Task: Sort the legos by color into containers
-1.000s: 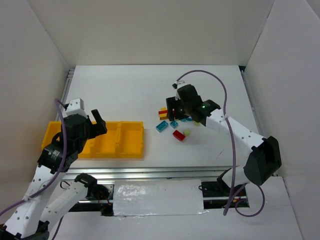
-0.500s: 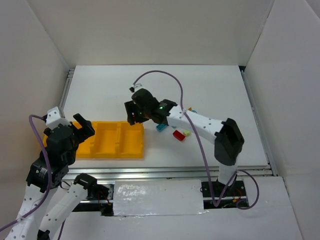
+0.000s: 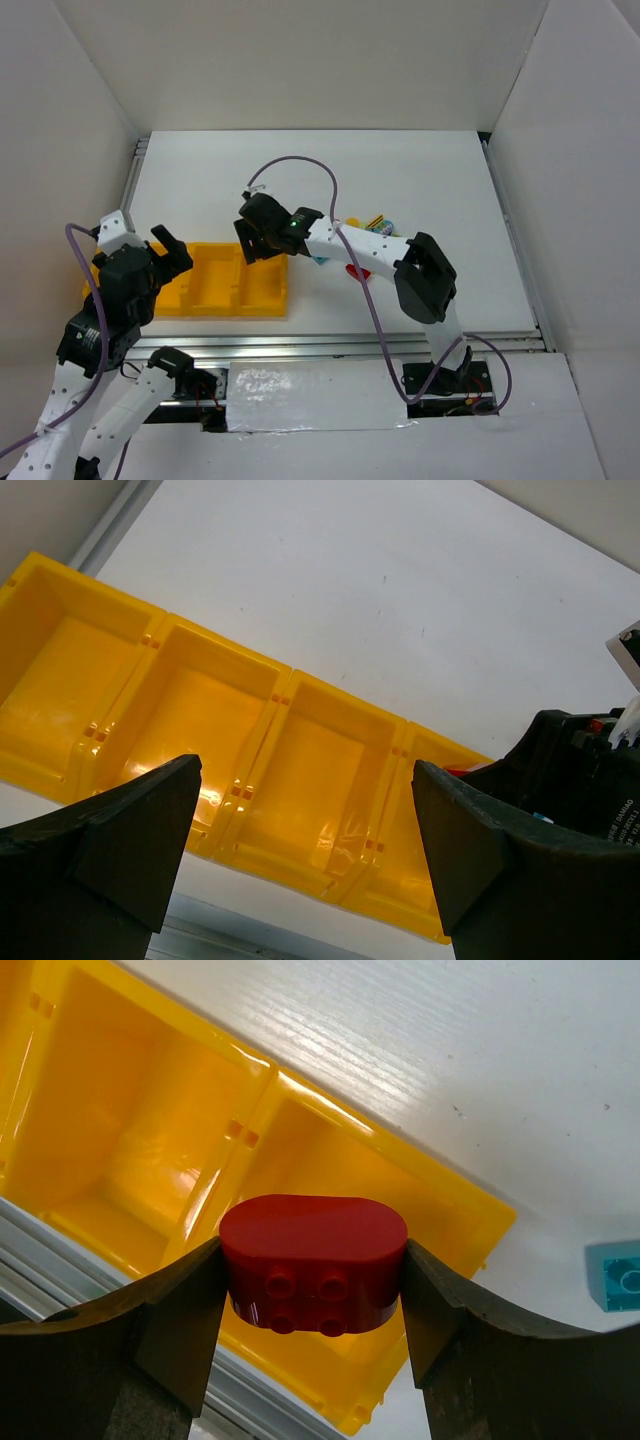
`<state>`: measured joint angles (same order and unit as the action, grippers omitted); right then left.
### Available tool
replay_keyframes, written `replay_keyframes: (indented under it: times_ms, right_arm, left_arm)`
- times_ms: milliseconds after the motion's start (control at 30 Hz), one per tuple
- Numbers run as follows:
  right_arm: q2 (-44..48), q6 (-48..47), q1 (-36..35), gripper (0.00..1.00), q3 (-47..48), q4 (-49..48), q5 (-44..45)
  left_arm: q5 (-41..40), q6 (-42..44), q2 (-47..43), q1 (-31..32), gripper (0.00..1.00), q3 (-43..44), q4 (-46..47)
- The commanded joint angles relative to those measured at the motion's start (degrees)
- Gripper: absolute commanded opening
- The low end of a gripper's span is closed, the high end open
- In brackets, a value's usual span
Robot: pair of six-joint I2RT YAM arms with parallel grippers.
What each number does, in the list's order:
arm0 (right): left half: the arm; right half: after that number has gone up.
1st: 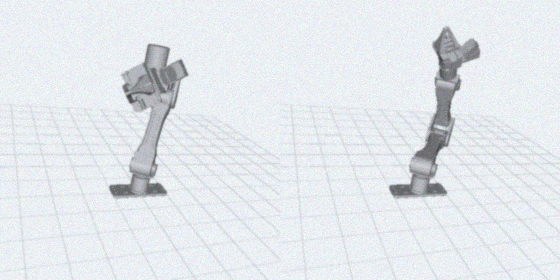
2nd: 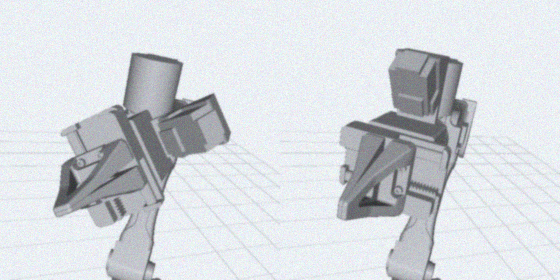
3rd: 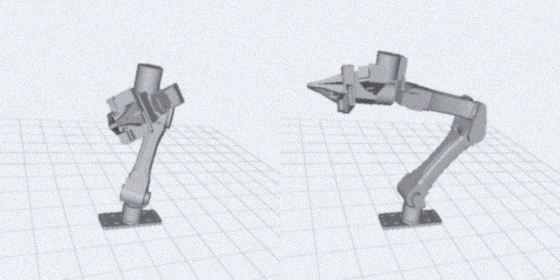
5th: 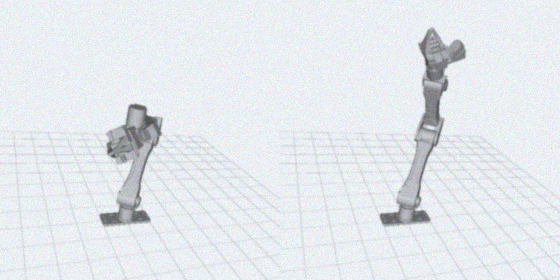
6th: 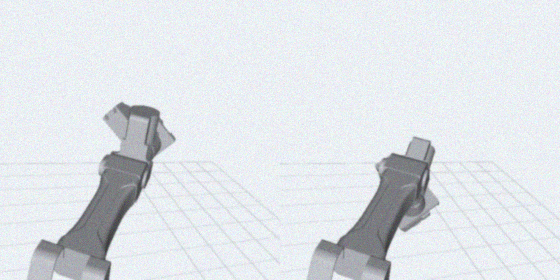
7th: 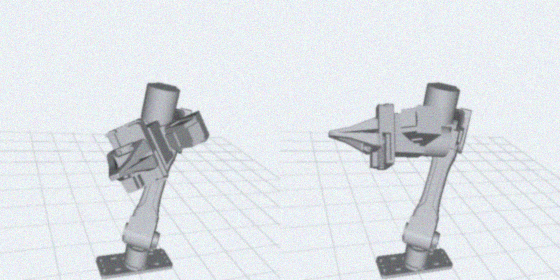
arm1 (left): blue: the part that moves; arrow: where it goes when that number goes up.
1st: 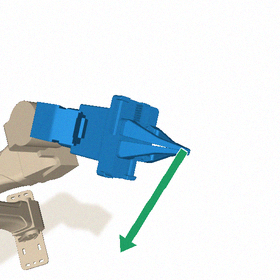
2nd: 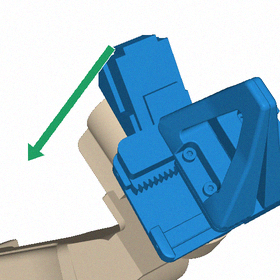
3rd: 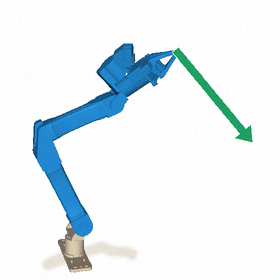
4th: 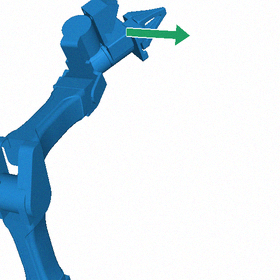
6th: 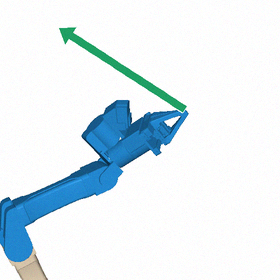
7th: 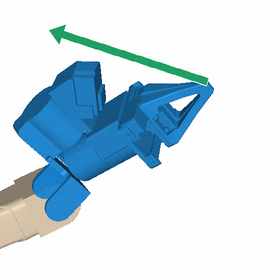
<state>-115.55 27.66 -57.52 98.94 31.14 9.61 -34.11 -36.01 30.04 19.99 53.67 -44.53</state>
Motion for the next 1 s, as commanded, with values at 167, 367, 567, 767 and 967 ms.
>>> replay_keyframes:
  times_ms: [167,367,567,767,967]
  right_arm:
    - [0.94,0.64,-1.11,0.71,0.73,-0.55,-2.31]
    - [3.74,0.12,-0.93,0.93,0.12,-0.9,-2.75]
    - [9.35,-4.44,-0.84,0.99,-3.2,0.15,-1.26]
    - [22.79,-13.24,3.19,0.98,-21.37,-4.41,-5.3]
    - [30.29,-13.51,16.11,0.96,-34.41,-5.91,-13.28]
  left_arm:
    - [0.89,1.38,0.46,-0.39,0.99,0.21,2.35]
    - [0.97,1.47,0.63,-0.39,1.0,0.3,2.35]
    - [0.71,1.47,0.19,-0.39,1.0,0.21,2.26]
    - [1.67,1.73,0.1,-0.48,1.0,0.03,2.61]
    - [2.03,1.82,0.55,-0.56,1.0,0.21,2.52]
